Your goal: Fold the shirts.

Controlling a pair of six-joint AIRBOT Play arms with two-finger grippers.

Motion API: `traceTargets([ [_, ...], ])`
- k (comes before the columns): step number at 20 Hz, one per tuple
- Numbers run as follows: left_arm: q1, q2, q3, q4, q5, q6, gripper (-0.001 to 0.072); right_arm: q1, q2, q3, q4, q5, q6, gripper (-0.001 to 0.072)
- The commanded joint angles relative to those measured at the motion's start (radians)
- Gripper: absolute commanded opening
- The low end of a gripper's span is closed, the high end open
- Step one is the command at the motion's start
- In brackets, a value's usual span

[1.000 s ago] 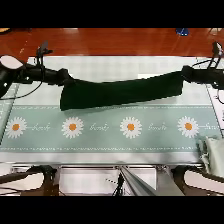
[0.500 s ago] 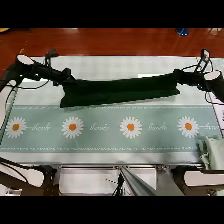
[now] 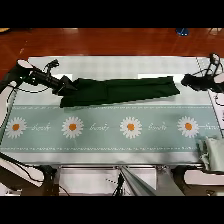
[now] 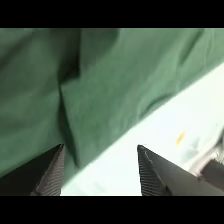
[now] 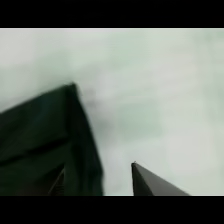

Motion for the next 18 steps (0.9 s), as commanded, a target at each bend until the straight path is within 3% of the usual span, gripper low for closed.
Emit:
traceTargets([
  [1,0.006,0.011,0.001,-0.004,-0.053,0.007,0.0560,-0.095,-0.046,0.000,0.147,0.171,0.012,0.0581],
  [3,-0.002,0.028,0.001,-0.038,-0.053,0.015,0.0559,-0.119,-0.110,0.000,0.360,0.226,-0.115,0.0587],
  [5,-0.012,0.056,0.001,-0.108,-0.052,0.038,0.0559,-0.103,-0.160,0.000,0.478,0.205,-0.156,0.0586],
  [8,-0.020,0.099,0.001,-0.178,-0.032,0.041,0.0559,-0.024,-0.211,0.000,0.614,0.053,-0.181,0.0586],
  [12,-0.040,0.117,0.001,-0.202,-0.031,0.051,0.0559,0.110,-0.235,0.000,0.848,-0.217,-0.301,0.0566],
  [13,-0.047,0.117,0.000,-0.202,-0.030,0.052,0.0559,0.140,-0.235,0.001,0.852,-0.273,-0.300,0.0443],
  [15,-0.061,0.117,0.000,-0.202,-0.030,0.057,0.0559,0.178,-0.234,0.000,0.851,-0.315,-0.301,0.0081],
  [16,-0.067,0.117,0.000,-0.201,-0.030,0.059,0.0558,0.188,-0.229,0.001,0.848,-0.311,-0.315,0.0026],
  [18,-0.073,0.117,0.000,-0.202,-0.031,0.059,0.0558,0.188,-0.192,0.000,0.836,-0.265,-0.382,0.0027],
])
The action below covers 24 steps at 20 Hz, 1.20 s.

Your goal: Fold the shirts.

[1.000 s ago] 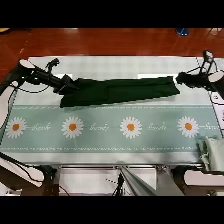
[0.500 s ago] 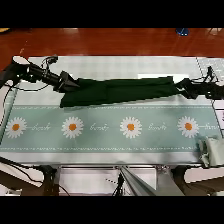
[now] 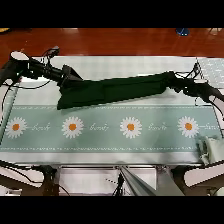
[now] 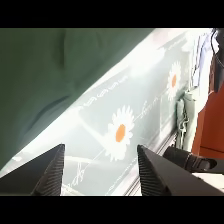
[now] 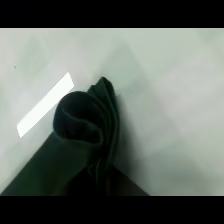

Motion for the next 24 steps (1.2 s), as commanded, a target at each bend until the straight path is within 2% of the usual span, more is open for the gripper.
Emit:
traceTargets([
  [1,-0.015,0.003,0.001,-0.007,0.000,0.005,0.0553,0.029,0.059,0.002,0.011,0.009,-0.112,0.0026],
  [3,-0.026,0.003,0.001,-0.007,0.002,0.001,0.0516,0.028,0.149,0.002,-0.068,0.077,-0.116,0.0026],
  [4,-0.039,0.003,0.001,-0.007,0.003,-0.007,0.0442,0.028,0.202,0.002,-0.111,0.113,-0.116,0.0026],
  [5,-0.056,0.003,0.001,-0.007,0.011,-0.016,0.0441,0.031,0.262,0.002,-0.164,0.151,-0.104,0.0026],
  [6,-0.079,0.003,0.001,-0.007,0.026,-0.022,0.0372,0.036,0.319,0.002,-0.225,0.186,-0.069,0.0026],
  [7,-0.107,0.003,0.001,-0.007,0.054,-0.025,0.0305,0.046,0.381,0.002,-0.314,0.218,-0.010,0.0026],
  [8,-0.137,0.003,0.001,-0.007,0.095,-0.037,0.0292,0.061,0.435,0.002,-0.415,0.245,0.060,0.0026],
  [11,-0.244,0.002,0.001,-0.008,0.246,-0.048,0.0053,0.126,0.591,0.002,-0.752,0.358,0.307,0.0026],
  [14,-0.361,0.002,0.000,-0.008,0.356,-0.055,0.0036,0.201,0.725,0.002,-0.962,0.447,0.477,0.0026],
  [18,-0.489,-0.002,0.000,-0.008,0.395,-0.094,0.0035,0.278,0.882,0.002,-1.105,0.504,0.633,0.0026],
  [21,-0.575,-0.006,0.000,-0.008,0.396,-0.112,0.0036,0.312,0.978,0.002,-1.203,0.557,0.710,0.0026],
  [24,-0.663,-0.031,0.000,-0.008,0.399,-0.124,0.0035,0.321,1.035,0.002,-1.233,0.602,0.729,0.0026],
])
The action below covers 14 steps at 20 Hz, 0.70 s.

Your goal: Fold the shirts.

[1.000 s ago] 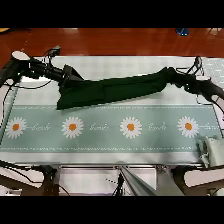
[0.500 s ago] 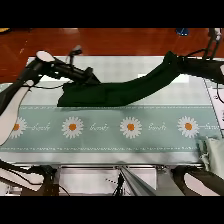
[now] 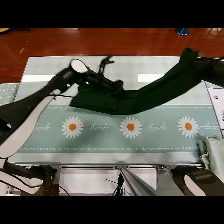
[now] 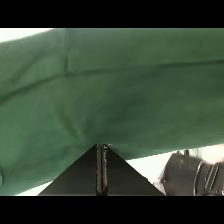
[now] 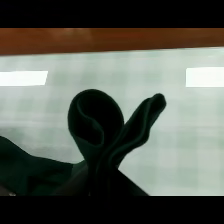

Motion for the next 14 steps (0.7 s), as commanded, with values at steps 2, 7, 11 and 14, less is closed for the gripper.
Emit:
traceTargets([
  [2,-0.151,-0.052,0.000,0.001,0.034,-0.064,0.0035,0.019,0.088,0.001,-0.066,0.066,0.060,0.0026],
  [7,-0.299,-0.124,0.001,-0.131,0.293,-0.104,0.0035,0.019,0.143,0.001,0.010,0.117,0.075,0.0026],
  [11,-0.343,-0.154,0.001,-0.241,0.378,-0.101,0.0035,0.019,0.201,0.001,0.043,0.174,0.081,0.0026],
  [14,-0.349,-0.159,0.001,-0.241,0.373,-0.098,0.0035,0.019,0.221,0.001,0.037,0.178,0.082,0.0026],
])
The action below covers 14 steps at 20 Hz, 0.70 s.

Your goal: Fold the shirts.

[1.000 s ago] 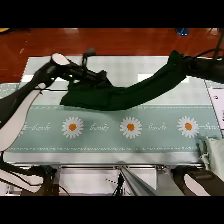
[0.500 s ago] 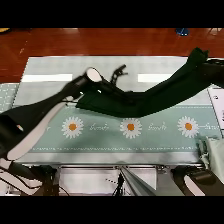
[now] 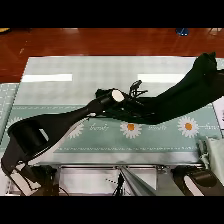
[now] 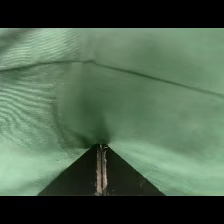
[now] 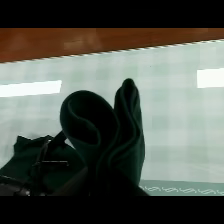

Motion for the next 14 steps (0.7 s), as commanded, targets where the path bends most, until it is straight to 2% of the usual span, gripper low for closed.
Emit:
traceTargets([
  [1,-0.006,-0.004,0.001,-0.035,0.031,0.017,0.0034,0.001,0.024,0.001,0.004,0.025,0.005,0.0026],
  [3,0.040,0.032,0.000,-0.025,0.009,0.077,0.0032,0.002,0.022,0.001,-0.014,0.027,-0.005,0.0026],
  [4,0.074,0.069,0.000,0.018,0.007,0.086,0.0031,0.002,0.018,0.001,-0.013,0.037,-0.050,0.0026],
  [5,0.110,0.114,0.000,0.092,0.007,0.086,0.0030,0.002,0.008,0.001,-0.012,0.057,-0.085,0.0025],
  [7,0.200,0.222,0.000,0.251,-0.008,0.074,0.0030,0.002,-0.030,0.000,-0.008,0.057,-0.086,0.0026],
  [9,0.311,0.336,0.001,0.338,-0.050,0.048,0.0030,0.002,-0.098,0.000,0.045,-0.014,-0.109,0.0026],
  [14,0.606,0.609,0.001,0.346,-0.122,0.048,0.0031,0.161,-0.347,0.000,0.090,-0.235,-0.142,0.0026],
])
